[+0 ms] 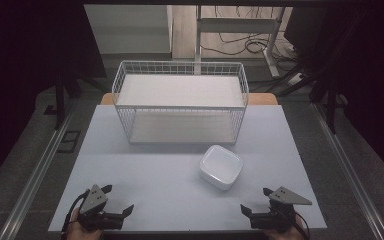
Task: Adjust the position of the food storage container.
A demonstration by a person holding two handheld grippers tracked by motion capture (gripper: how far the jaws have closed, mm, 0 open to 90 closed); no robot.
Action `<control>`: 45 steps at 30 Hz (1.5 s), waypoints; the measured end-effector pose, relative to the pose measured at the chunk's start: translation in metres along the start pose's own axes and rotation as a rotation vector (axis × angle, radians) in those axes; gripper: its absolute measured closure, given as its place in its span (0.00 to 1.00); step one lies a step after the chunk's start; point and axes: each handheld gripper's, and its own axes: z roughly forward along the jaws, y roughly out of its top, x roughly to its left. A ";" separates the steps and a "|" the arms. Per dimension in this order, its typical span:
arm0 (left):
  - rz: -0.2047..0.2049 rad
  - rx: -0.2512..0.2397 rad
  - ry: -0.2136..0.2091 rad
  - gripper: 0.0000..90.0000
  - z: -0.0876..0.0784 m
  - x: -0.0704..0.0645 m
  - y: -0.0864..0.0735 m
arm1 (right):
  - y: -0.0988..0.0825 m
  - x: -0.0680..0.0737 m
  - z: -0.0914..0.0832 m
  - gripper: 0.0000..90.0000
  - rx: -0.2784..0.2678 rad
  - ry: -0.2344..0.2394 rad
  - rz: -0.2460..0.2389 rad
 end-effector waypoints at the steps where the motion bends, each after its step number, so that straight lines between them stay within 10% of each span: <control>1: 0.004 0.003 -0.004 0.01 0.000 -0.001 0.000 | 0.000 0.000 0.000 0.00 0.001 -0.005 -0.009; 16: 0.028 -0.005 0.000 0.01 0.001 -0.003 0.001 | 0.005 -0.001 0.005 0.02 0.055 0.011 -0.004; 36: 0.022 -0.008 0.005 0.01 0.000 -0.002 0.001 | 0.035 -0.023 0.017 0.74 0.081 -0.013 -0.039; 45: 0.016 -0.004 0.006 0.01 0.001 -0.001 0.000 | 0.048 -0.043 0.035 1.00 0.087 -0.019 0.055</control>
